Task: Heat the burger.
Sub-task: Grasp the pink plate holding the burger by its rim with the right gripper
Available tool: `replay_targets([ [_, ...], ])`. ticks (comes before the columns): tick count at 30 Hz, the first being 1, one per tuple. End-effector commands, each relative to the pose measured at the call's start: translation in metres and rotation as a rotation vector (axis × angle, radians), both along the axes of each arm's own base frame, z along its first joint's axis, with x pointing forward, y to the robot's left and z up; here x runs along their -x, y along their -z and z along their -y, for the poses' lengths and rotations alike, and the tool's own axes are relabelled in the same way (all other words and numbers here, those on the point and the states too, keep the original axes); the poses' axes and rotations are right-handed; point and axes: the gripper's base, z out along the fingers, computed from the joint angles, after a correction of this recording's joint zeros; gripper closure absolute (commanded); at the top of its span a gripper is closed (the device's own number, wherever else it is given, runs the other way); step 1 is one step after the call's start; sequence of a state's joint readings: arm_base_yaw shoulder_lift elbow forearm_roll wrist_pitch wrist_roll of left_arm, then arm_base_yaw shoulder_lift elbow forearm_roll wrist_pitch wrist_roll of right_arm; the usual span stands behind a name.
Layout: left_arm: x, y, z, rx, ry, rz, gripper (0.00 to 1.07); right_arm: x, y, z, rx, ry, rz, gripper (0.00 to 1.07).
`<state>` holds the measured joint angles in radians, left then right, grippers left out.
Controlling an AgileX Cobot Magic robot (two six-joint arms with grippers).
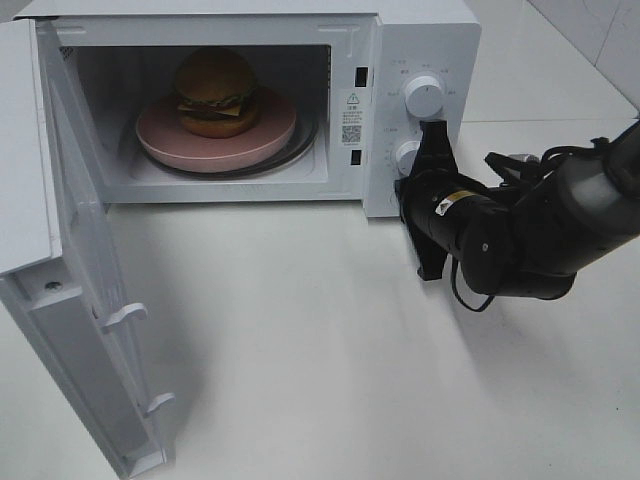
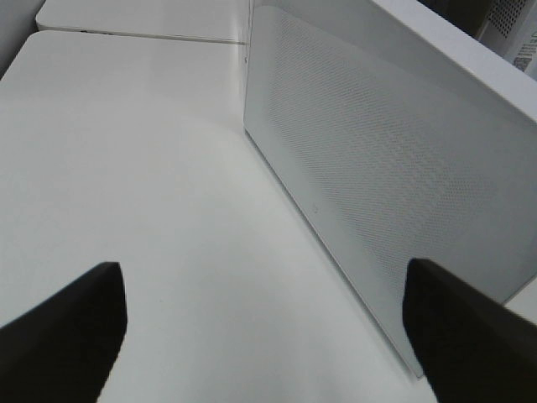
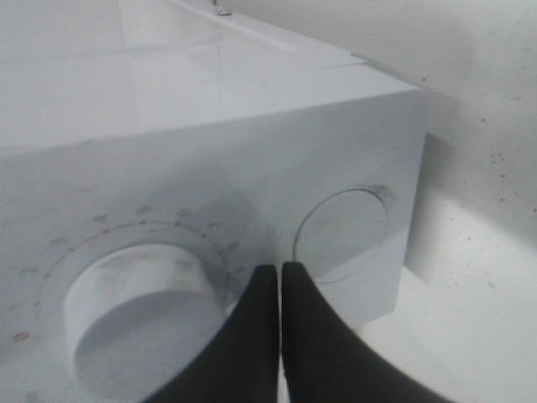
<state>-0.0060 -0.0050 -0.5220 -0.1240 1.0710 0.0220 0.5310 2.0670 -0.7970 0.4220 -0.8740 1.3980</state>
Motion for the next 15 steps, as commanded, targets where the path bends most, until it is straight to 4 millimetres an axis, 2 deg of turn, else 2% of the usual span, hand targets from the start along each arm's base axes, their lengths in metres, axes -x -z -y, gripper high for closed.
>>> replay_targets([
  [1,0.000,0.001,0.001,0.004,0.005,-0.001,0.25,0.011,-0.006,0.002,0.020,-0.059,-0.026,1.07],
  [11,0.000,0.001,0.001,0.004,0.005,-0.001,0.25,0.042,-0.011,0.011,0.114,-0.185,-0.089,1.07],
  [15,0.000,0.001,0.001,0.004,0.005,-0.001,0.25,0.057,-0.021,0.015,0.257,-0.311,-0.122,1.07],
])
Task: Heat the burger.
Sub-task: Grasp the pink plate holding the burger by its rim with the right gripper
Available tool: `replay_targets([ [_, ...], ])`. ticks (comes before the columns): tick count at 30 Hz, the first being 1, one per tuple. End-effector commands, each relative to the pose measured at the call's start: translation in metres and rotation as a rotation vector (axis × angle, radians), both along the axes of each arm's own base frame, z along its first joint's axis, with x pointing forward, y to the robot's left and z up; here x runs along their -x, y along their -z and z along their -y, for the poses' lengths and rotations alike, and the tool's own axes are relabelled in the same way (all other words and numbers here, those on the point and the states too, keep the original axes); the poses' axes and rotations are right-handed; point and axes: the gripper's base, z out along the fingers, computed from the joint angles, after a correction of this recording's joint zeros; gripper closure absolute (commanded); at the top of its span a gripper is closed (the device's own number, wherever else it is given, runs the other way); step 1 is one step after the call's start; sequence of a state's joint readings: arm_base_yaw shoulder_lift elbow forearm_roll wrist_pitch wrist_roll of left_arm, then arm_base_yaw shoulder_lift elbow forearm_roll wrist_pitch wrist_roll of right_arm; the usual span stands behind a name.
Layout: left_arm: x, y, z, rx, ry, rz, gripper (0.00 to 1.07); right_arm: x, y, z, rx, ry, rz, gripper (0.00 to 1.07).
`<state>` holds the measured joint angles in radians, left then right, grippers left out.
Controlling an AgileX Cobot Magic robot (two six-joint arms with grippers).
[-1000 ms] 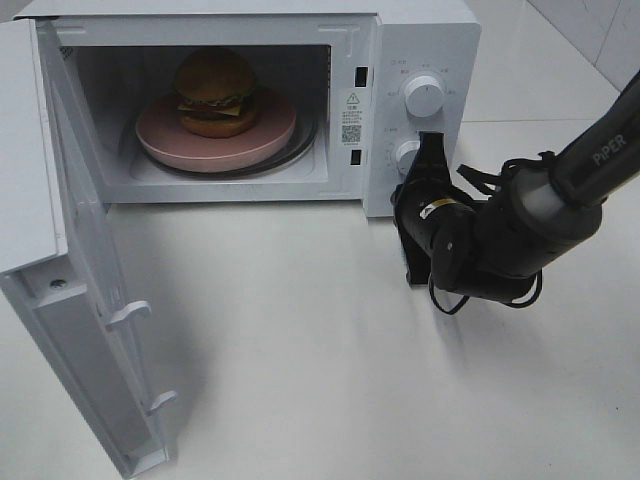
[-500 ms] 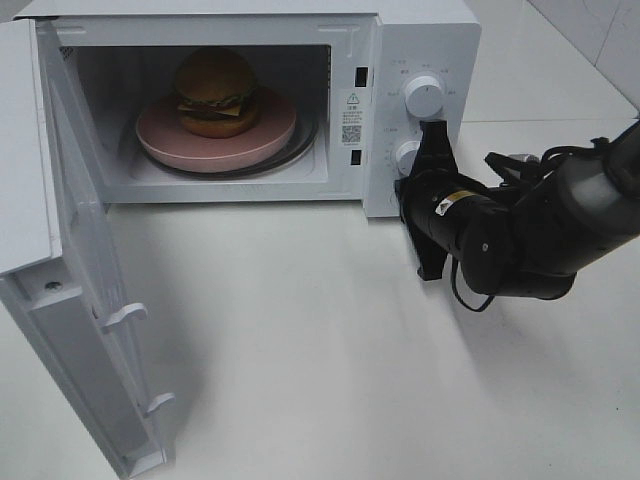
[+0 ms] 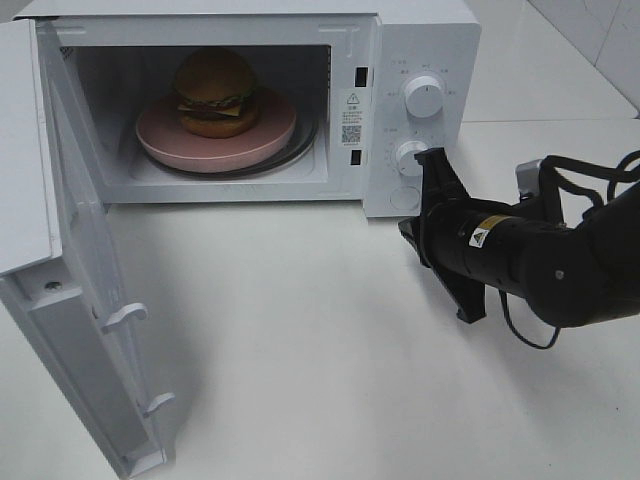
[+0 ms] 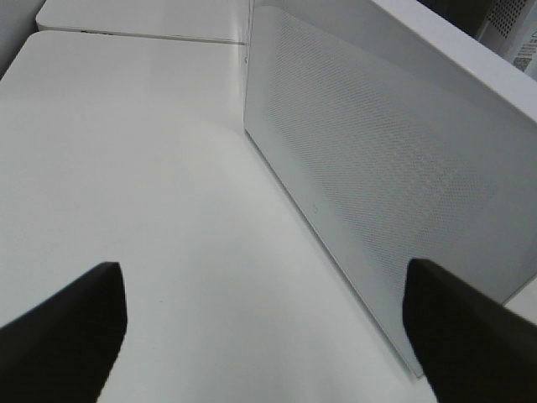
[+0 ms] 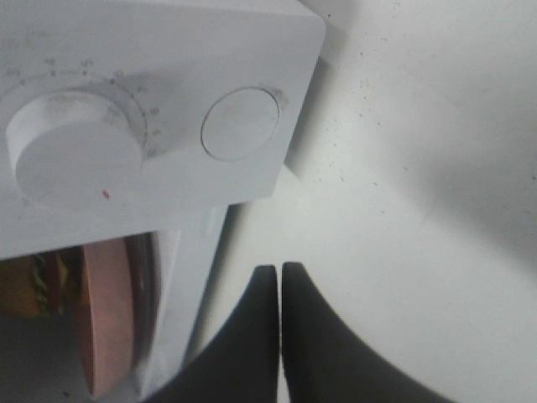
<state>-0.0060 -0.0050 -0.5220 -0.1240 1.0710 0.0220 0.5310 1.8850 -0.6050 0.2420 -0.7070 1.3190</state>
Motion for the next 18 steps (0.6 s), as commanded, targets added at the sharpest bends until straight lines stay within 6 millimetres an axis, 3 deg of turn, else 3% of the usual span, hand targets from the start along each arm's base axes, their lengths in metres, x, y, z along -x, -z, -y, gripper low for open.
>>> replay_targets([
  [1,0.000,0.001,0.001,0.004,0.005,-0.001,0.25,0.012,-0.012,0.002,0.165,-0.154,-0.048,1.07],
  [7,0.000,0.001,0.001,0.004,0.005,-0.001,0.25,0.022,-0.020,0.005,0.323,-0.308,-0.077,1.07],
  [10,0.000,0.001,0.001,0.004,0.005,-0.001,0.25,0.027,-0.028,0.006,0.453,-0.446,-0.061,1.06],
  [12,0.000,0.001,0.001,0.004,0.005,-0.001,0.25,0.037,-0.037,0.009,0.610,-0.638,-0.046,1.05],
  [18,0.000,0.001,0.001,0.004,0.005,-0.001,0.25,0.047,-0.050,0.011,0.727,-0.812,-0.029,1.05],
])
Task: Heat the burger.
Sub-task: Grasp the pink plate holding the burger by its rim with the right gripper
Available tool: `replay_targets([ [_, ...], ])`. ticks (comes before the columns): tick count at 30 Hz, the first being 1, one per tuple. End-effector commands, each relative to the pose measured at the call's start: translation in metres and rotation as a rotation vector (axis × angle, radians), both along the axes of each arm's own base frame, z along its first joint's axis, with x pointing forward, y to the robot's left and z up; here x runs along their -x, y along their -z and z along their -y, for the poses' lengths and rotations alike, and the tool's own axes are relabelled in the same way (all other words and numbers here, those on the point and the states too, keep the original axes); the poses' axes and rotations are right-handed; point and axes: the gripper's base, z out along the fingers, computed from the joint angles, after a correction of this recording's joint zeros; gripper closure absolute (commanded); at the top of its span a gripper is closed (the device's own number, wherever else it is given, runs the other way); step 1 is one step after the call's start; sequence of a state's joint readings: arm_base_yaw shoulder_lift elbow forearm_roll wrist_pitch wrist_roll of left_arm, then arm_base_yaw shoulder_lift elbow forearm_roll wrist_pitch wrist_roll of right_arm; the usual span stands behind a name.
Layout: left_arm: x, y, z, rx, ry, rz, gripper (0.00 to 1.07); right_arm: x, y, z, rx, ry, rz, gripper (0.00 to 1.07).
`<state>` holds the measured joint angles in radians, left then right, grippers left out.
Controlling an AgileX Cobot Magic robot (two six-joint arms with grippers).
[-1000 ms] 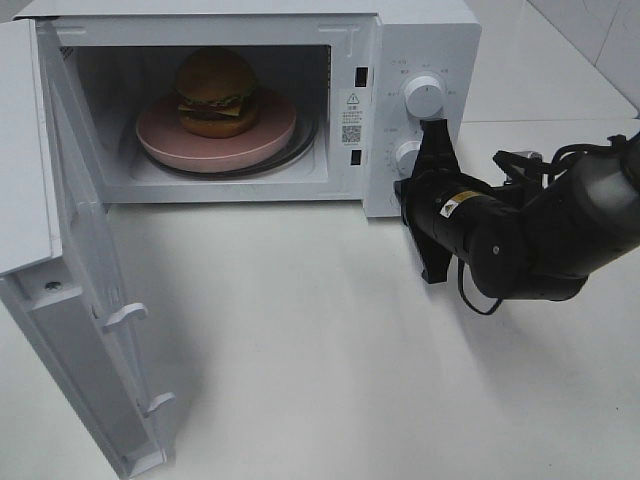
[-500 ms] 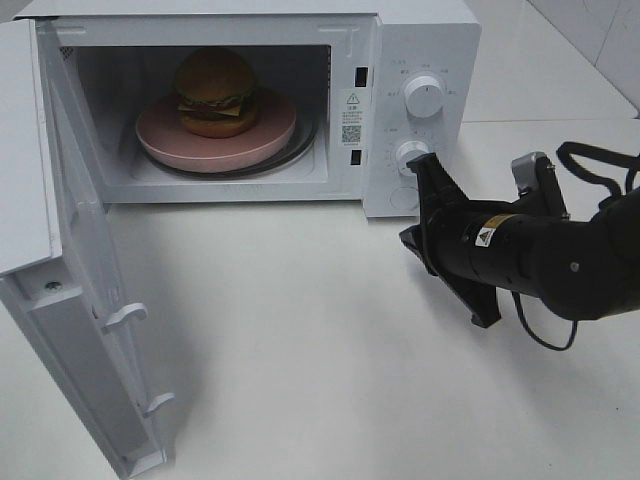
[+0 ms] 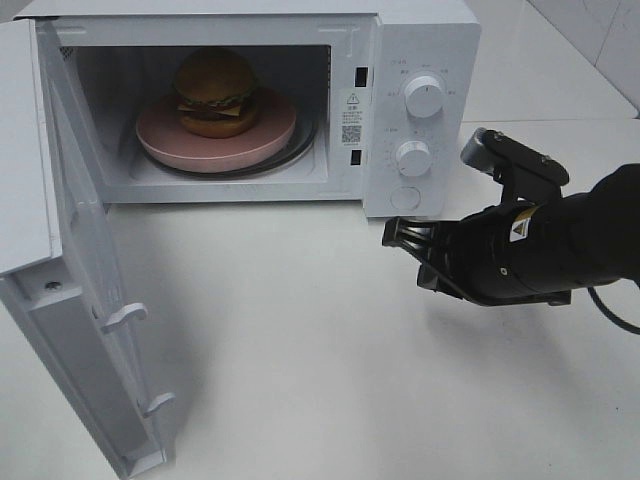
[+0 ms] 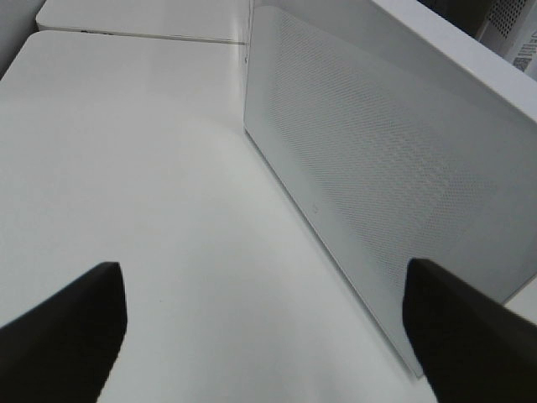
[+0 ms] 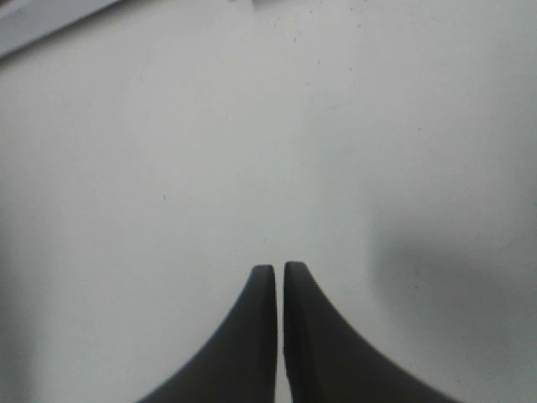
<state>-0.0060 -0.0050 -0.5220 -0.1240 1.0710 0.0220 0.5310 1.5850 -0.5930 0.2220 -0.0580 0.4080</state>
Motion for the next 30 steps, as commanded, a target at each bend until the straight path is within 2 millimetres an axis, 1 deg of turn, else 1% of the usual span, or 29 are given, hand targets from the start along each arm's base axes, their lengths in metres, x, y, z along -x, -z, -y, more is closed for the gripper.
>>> replay_targets([
  [1,0.000,0.001,0.001,0.004,0.005,-0.001,0.25,0.006,-0.014,0.001,0.095,-0.167,-0.001,1.04],
  [2,0.000,0.001,0.001,0.004,0.005,-0.001,0.25,0.008,-0.021,0.001,0.132,-0.237,-0.017,1.04],
  [5,0.000,0.001,0.001,0.004,0.005,-0.001,0.25,0.008,-0.026,0.000,0.149,-0.270,-0.015,1.04],
  [7,0.000,0.001,0.001,0.004,0.005,-0.001,0.25,0.007,-0.041,-0.002,0.252,-0.442,-0.046,1.04],
  [8,0.000,0.001,0.001,0.004,0.005,-0.001,0.25,0.007,-0.041,-0.002,0.252,-0.442,-0.046,1.04],
  [9,0.000,0.001,0.001,0.004,0.005,-0.001,0.25,0.006,-0.045,-0.002,0.285,-0.500,-0.050,1.04],
  [10,0.000,0.001,0.001,0.004,0.005,-0.001,0.25,0.005,-0.051,-0.003,0.344,-0.612,-0.053,1.04],
  [11,0.000,0.001,0.001,0.004,0.005,-0.001,0.25,0.005,-0.051,-0.003,0.344,-0.612,-0.053,1.04],
  [12,0.000,0.001,0.001,0.004,0.005,-0.001,0.25,0.004,-0.055,-0.003,0.379,-0.679,-0.047,1.04],
  [13,0.000,0.001,0.001,0.004,0.005,-0.001,0.25,0.002,-0.064,-0.004,0.436,-0.811,-0.033,1.04],
  [14,0.000,0.001,0.001,0.004,0.005,-0.001,0.25,0.002,-0.064,-0.004,0.436,-0.811,-0.033,1.04],
  [15,0.000,0.001,0.001,0.004,0.005,-0.001,0.25,-0.001,-0.072,-0.005,0.488,-0.926,-0.008,1.04],
  [16,0.000,0.001,0.001,0.004,0.005,-0.001,0.25,-0.001,-0.072,-0.005,0.488,-0.926,-0.008,1.04],
  [17,0.000,0.001,0.001,0.004,0.005,-0.001,0.25,-0.002,-0.076,-0.006,0.515,-0.987,0.006,1.04],
  [18,0.000,0.001,0.001,0.004,0.005,-0.001,0.25,-0.006,-0.084,-0.007,0.569,-1.106,0.057,1.04],
  [19,0.000,0.001,0.001,0.004,0.005,-0.001,0.25,-0.006,-0.084,-0.007,0.569,-1.106,0.057,1.04],
  [20,0.000,0.001,0.001,0.004,0.005,-0.001,0.25,-0.007,-0.087,-0.007,0.594,-1.155,0.078,1.04],
  [21,0.000,0.001,0.001,0.004,0.005,-0.001,0.25,-0.010,-0.093,-0.009,0.640,-1.254,0.131,1.04],
  [22,0.000,0.001,0.001,0.004,0.005,-0.001,0.25,-0.010,-0.093,-0.009,0.640,-1.254,0.131,1.04],
  [23,0.000,0.001,0.001,0.004,0.005,-0.001,0.25,-0.014,-0.099,-0.011,0.688,-1.351,0.201,1.03],
  [25,0.000,0.001,0.001,0.004,0.005,-0.001,0.25,-0.015,-0.101,-0.012,0.707,-1.385,0.229,1.03],
  [26,0.000,0.001,0.001,0.004,0.005,-0.001,0.25,-0.018,-0.105,-0.013,0.747,-1.462,0.280,1.03],
  [27,0.000,0.001,0.001,0.004,0.005,-0.001,0.25,-0.018,-0.105,-0.013,0.747,-1.462,0.280,1.03],
  [29,0.000,0.001,0.001,0.004,0.005,-0.001,0.25,-0.021,-0.110,-0.014,0.802,-1.536,0.346,1.00],
  [30,0.000,0.001,0.001,0.004,0.005,-0.001,0.25,-0.021,-0.110,-0.014,0.802,-1.536,0.346,1.00],
])
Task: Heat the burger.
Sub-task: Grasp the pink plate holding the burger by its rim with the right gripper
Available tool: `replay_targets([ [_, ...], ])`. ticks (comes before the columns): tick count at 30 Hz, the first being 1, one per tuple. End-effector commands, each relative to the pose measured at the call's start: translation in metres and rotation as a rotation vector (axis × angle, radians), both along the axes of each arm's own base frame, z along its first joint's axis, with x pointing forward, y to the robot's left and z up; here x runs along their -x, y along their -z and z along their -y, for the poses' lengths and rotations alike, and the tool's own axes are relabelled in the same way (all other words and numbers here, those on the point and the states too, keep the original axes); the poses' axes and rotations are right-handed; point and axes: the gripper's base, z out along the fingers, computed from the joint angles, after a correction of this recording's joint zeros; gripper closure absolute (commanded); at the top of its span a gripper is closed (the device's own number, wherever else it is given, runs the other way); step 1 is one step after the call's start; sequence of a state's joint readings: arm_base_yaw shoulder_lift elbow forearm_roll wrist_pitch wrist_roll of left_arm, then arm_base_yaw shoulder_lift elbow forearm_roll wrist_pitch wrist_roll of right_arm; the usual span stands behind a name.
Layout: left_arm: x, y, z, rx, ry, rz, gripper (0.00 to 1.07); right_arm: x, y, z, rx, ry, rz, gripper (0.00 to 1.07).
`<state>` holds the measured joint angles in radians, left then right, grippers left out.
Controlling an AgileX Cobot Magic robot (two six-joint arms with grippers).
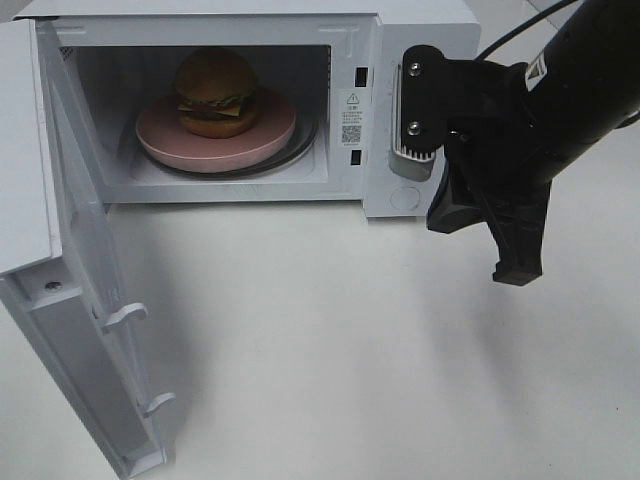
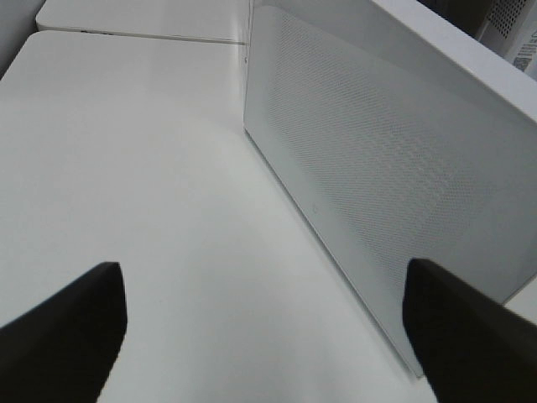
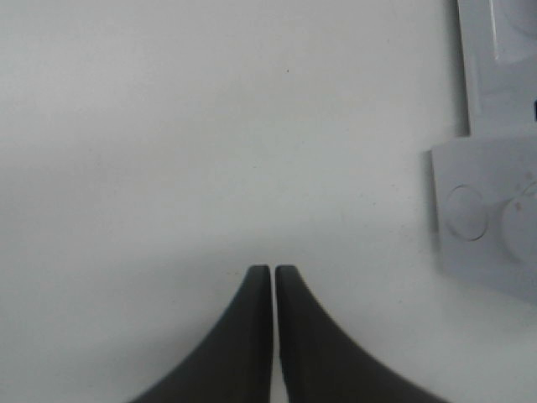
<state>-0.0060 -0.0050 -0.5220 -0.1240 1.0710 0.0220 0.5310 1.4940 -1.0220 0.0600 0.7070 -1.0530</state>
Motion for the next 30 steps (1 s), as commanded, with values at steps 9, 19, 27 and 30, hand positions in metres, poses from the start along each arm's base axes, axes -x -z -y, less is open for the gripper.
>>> replay_targets([
  [9,0.000,0.001,0.001,0.004,0.005,-0.001,0.25,-0.004,-0.011,-0.025,0.119,-0.310,0.294,0.62],
  [19,0.000,0.001,0.001,0.004,0.005,-0.001,0.25,-0.021,0.003,-0.059,0.077,-0.290,0.341,0.17],
  [27,0.000,0.001,0.001,0.004,0.005,-0.001,0.25,-0.048,0.014,-0.094,0.111,-0.327,0.375,0.20],
  [30,0.000,0.001,0.001,0.004,0.005,-0.001,0.25,-0.058,0.019,-0.102,0.118,-0.332,0.377,0.20],
])
